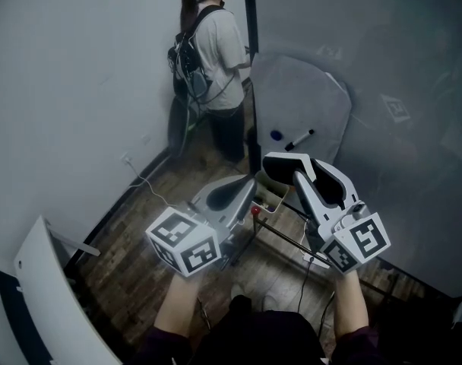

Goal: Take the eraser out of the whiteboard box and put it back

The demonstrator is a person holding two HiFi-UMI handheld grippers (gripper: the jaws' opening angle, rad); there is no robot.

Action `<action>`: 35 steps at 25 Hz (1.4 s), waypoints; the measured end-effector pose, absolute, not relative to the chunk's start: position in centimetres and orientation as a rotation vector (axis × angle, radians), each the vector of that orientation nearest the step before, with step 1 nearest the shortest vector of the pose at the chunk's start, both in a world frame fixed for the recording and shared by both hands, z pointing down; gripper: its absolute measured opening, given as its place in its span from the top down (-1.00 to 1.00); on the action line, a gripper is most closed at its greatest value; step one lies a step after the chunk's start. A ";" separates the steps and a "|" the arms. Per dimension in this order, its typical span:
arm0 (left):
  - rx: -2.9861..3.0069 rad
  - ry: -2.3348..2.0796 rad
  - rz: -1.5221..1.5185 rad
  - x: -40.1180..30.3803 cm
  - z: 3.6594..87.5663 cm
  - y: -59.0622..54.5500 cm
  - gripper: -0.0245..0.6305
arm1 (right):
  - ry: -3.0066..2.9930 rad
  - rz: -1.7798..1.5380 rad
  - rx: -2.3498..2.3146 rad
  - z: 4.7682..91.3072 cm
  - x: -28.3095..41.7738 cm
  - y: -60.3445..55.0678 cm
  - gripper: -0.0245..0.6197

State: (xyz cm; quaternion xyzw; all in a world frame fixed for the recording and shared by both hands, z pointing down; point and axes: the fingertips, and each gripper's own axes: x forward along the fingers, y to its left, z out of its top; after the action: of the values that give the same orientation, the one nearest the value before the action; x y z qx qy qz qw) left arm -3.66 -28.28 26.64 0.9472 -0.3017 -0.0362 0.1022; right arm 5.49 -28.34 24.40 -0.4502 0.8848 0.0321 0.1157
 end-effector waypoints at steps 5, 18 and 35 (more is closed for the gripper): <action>2.773 -0.862 -0.068 -4.3 28.7 -29.8 0.91 | 2.586 0.071 -1.343 25.7 4.7 -29.3 0.56; 2.759 -0.675 0.001 -5.9 33.0 -32.5 0.91 | 2.604 0.072 -1.581 29.7 2.6 -30.6 0.56; 2.739 -0.670 0.097 -5.7 39.6 -34.3 0.91 | 2.739 0.217 -1.702 37.1 2.1 -32.9 0.56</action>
State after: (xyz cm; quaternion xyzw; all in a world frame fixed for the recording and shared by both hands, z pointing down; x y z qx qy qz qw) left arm -5.75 -34.28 39.56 0.9584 -0.2344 0.0339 0.1595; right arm 2.06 -32.87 37.09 -0.5260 0.8467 0.0669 -0.0451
